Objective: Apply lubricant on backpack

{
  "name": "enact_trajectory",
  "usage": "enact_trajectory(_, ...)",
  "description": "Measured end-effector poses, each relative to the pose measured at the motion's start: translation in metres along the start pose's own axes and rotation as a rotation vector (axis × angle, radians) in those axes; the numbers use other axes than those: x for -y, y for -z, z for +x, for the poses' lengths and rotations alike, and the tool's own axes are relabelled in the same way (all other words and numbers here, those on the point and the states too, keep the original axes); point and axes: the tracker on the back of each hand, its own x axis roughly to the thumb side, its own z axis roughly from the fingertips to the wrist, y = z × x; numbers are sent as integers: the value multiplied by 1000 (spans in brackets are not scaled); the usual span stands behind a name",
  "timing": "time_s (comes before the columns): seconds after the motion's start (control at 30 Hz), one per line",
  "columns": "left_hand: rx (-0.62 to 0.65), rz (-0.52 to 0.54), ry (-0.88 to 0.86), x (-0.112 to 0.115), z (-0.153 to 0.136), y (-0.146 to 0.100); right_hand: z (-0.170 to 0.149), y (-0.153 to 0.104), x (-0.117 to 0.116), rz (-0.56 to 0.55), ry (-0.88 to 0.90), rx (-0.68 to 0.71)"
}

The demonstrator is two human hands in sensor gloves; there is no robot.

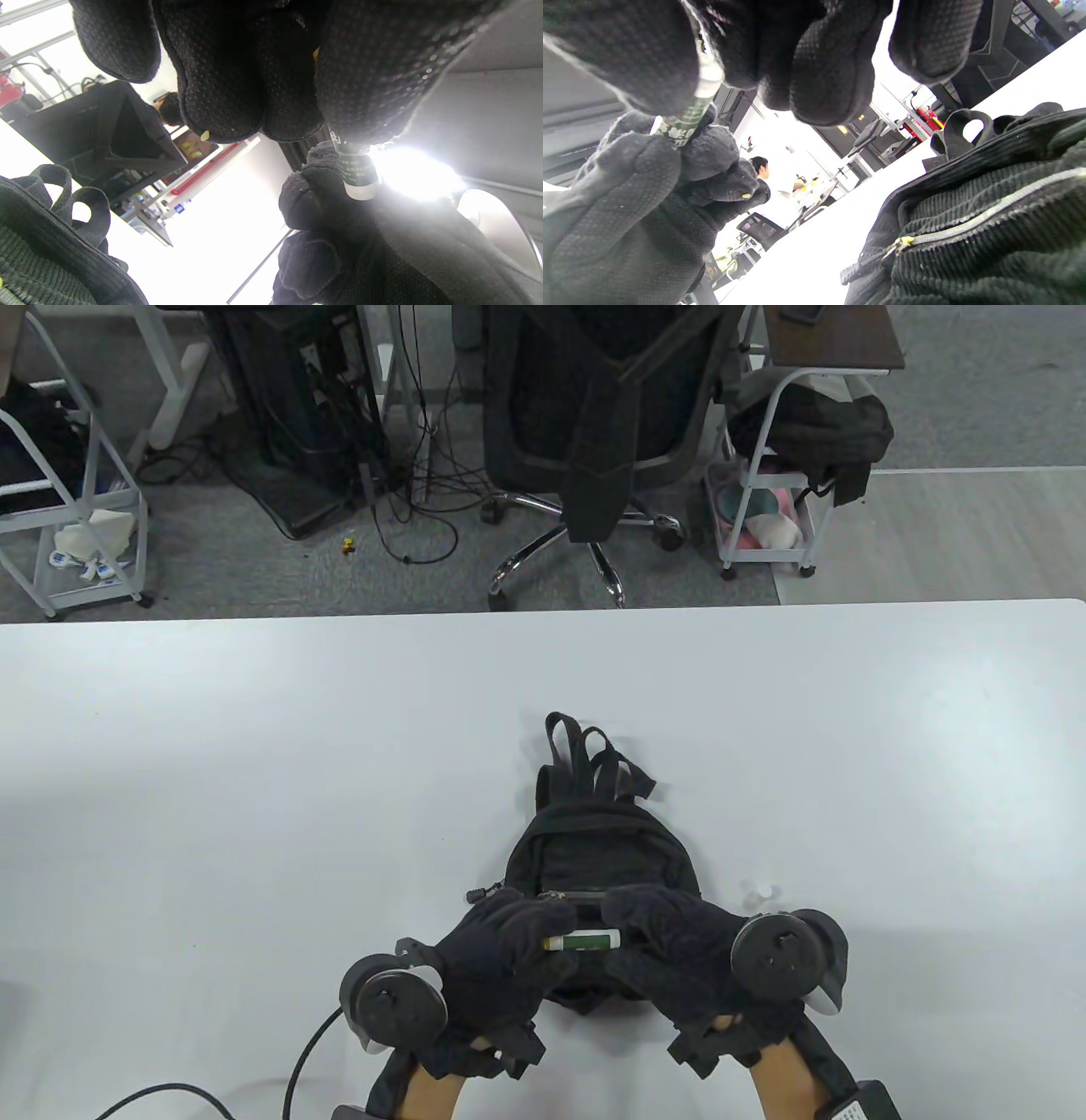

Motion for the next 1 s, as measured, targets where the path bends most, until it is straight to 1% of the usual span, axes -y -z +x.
enact_trajectory(0.17, 2, 8, -11, -1, 1, 0, -4, 1, 0, 19, 54, -13)
enact_trajectory(0.3, 3, 8, -11, 0, 1, 0, -3, 0, 3, 3, 31, -8)
enact_trajectory(0.4, 2, 2, -3, 0, 1, 0, -2, 0, 2, 15, 18, -3)
enact_trajectory(0.5, 3, 3, -10, 0, 1, 0, -4, 1, -1, 34, 46, -15)
enact_trajectory(0.63, 10, 6, 4, 1, 1, -1, -5, 1, 0, -2, 38, -37)
enact_trajectory(0.83, 48, 3, 48, 10, 9, -2, -3, 2, -5, 10, 88, -62)
enact_trajectory(1.0, 68, 10, 76, 18, 15, -4, 1, 1, 4, -38, 98, -48)
